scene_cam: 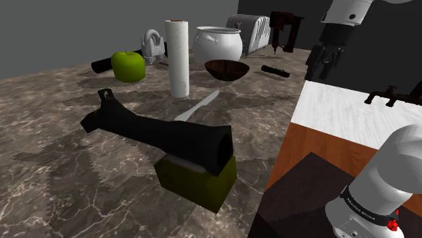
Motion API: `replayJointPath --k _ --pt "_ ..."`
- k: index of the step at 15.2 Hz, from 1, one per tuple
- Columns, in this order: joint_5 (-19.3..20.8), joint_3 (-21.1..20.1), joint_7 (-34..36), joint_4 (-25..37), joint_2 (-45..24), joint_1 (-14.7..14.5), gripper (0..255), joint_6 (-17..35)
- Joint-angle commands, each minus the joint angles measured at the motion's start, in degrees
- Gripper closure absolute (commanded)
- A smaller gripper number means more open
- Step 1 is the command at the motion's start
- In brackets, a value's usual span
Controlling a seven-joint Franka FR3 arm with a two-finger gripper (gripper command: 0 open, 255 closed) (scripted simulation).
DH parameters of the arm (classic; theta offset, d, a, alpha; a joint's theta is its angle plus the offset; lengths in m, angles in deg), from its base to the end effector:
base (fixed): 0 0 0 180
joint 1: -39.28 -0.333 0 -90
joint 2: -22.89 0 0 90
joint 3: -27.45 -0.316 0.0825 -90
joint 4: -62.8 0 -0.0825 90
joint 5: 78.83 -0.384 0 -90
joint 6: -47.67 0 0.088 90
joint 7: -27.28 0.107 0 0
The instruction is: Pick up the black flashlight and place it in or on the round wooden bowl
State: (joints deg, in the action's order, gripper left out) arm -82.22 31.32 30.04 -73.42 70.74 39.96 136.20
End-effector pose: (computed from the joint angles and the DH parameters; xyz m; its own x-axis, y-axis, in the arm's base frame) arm 0.2903 -0.0232 0.5927 0.9946 -0.1035 -0.0035 -0.1033 -0.9887 -0.1089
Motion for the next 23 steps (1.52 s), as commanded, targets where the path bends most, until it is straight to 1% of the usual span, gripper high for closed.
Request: replayJointPath --k 1,5,10,15,19,20,23 --pt "0.00 0.00 0.00 0.00 0.00 0.00 0 0.00" --pt "2.34 2.10 -3.90 4.75 -8.58 -0.13 0 3.61" --pt "4.31 4.42 -8.48 12.25 -19.46 -0.42 0 6.90" --pt "5.24 6.35 -12.93 21.52 -30.48 -0.63 0 8.71" --pt "5.29 7.61 -16.43 30.33 -39.51 -0.59 0 9.02" --pt "5.27 7.68 -16.70 31.08 -40.23 -0.56 0 9.00" --pt "5.32 7.70 -16.67 28.58 -40.06 -0.52 0 11.33"
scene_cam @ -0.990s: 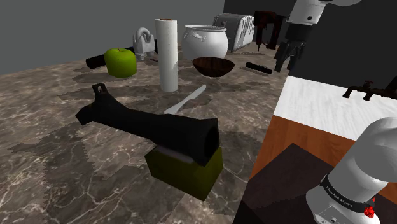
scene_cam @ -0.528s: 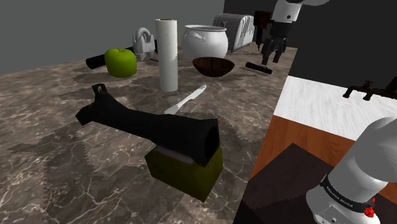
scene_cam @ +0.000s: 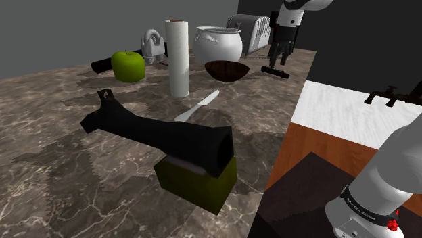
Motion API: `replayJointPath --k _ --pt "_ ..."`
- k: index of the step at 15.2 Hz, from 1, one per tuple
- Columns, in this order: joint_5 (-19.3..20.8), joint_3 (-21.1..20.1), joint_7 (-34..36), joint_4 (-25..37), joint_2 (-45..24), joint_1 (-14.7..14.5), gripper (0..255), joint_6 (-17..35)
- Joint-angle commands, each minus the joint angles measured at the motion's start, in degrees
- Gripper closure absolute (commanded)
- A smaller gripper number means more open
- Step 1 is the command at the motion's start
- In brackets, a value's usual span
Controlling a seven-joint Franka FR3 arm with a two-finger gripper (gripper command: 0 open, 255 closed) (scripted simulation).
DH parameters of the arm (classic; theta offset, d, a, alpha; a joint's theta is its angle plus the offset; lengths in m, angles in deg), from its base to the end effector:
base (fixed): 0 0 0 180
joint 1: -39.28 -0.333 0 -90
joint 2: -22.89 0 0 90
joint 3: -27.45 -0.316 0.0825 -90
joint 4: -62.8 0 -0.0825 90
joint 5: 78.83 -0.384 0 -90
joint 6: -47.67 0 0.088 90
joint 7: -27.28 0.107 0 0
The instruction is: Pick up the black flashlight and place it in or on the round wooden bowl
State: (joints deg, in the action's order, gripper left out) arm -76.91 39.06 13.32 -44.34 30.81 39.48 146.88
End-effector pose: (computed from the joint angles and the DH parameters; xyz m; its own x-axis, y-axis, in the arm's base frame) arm 0.5063 -0.1147 0.5687 0.9990 0.0448 -0.0041 0.0449 -0.9990 0.0045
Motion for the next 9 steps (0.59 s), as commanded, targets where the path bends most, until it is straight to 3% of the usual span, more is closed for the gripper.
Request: replayJointPath --k 1,4,9 --pt "0.02 -0.03 0.06 -1.30 -0.09 -0.03 0 1.43" --pt "0.05 0.02 0.07 -4.06 -0.09 0.01 0 4.18" --pt "0.05 0.02 0.07 -4.06 -0.09 0.01 0 4.18"
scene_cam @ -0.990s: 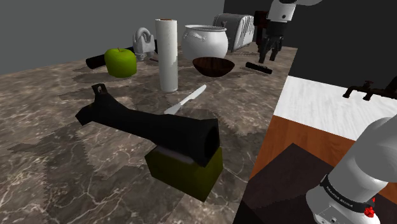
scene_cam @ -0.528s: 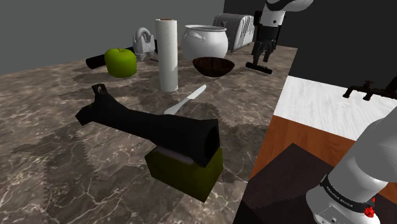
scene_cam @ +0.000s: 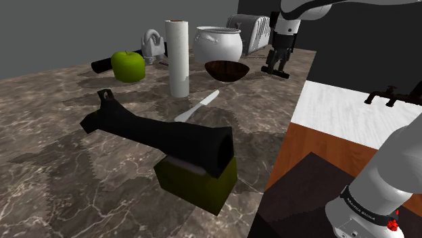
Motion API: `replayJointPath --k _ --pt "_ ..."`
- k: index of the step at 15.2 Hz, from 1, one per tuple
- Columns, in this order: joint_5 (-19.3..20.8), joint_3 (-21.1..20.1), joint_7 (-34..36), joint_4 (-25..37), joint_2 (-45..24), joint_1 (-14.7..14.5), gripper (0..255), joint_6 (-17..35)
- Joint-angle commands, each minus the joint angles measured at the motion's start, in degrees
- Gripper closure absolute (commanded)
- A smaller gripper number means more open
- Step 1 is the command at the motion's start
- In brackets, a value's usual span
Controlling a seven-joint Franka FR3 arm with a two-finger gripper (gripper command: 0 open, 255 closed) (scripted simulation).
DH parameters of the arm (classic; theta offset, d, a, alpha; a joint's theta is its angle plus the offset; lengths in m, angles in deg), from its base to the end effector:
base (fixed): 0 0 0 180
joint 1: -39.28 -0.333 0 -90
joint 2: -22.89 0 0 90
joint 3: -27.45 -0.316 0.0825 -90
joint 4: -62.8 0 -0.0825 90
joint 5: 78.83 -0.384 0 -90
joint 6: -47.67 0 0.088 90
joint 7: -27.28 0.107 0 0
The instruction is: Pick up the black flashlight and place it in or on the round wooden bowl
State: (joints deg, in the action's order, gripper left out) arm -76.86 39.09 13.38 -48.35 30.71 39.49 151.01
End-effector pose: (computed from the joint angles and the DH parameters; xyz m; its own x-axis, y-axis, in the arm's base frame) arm 0.5074 -0.1143 0.5405 0.9990 0.0456 -0.0039 0.0456 -0.9989 0.0052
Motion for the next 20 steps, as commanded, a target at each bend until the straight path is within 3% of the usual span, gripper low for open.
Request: replayJointPath --k 1,3,4,13,20 --pt "0.00 -0.01 0.02 -0.05 0.01 -0.01 0 0.05" --pt "0.00 -0.01 0.01 -0.04 0.01 0.00 0 0.03" --pt "0.00 -0.01 0.01 -0.04 0.01 0.00 255 0.03" --pt "0.00 -0.01 0.01 -0.05 0.01 0.00 255 0.05" --pt "-0.07 -0.08 -0.06 5.51 -0.14 -0.06 255 -5.36"
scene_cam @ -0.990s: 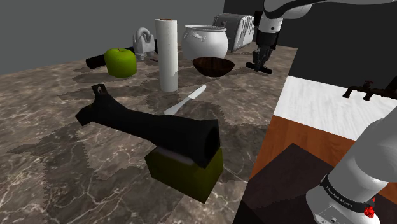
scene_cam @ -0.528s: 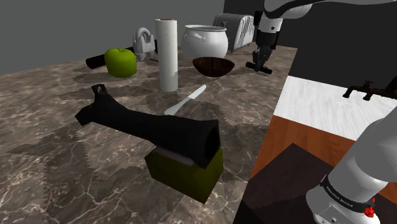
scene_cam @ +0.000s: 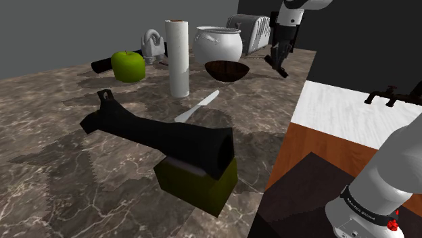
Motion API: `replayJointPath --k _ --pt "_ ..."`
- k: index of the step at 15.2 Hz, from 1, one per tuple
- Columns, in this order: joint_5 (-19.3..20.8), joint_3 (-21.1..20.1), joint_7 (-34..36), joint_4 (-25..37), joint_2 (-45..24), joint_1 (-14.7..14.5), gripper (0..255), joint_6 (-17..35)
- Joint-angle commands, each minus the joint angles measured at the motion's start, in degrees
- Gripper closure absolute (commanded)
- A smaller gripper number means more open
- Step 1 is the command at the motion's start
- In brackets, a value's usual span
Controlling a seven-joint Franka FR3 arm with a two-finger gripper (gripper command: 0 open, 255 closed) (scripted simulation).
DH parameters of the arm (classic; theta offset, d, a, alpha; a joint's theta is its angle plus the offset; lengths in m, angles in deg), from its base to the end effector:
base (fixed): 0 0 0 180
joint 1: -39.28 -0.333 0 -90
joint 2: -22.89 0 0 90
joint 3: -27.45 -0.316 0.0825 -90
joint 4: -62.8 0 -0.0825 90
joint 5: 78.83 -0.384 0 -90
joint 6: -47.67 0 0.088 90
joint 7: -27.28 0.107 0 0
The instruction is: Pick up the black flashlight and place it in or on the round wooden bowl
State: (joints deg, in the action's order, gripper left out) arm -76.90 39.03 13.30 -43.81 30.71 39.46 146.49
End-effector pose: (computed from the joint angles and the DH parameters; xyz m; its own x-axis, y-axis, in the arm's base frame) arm 0.5069 -0.1144 0.5716 0.9989 0.0458 -0.0035 0.0458 -0.9989 0.0053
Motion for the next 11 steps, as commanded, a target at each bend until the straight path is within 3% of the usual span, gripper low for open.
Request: replayJointPath --k 1,11 --pt "-0.05 -0.03 0.00 1.82 -0.22 -0.03 255 -1.62" --pt "-0.36 0.00 -0.29 11.26 -1.72 -0.07 255 -9.58"
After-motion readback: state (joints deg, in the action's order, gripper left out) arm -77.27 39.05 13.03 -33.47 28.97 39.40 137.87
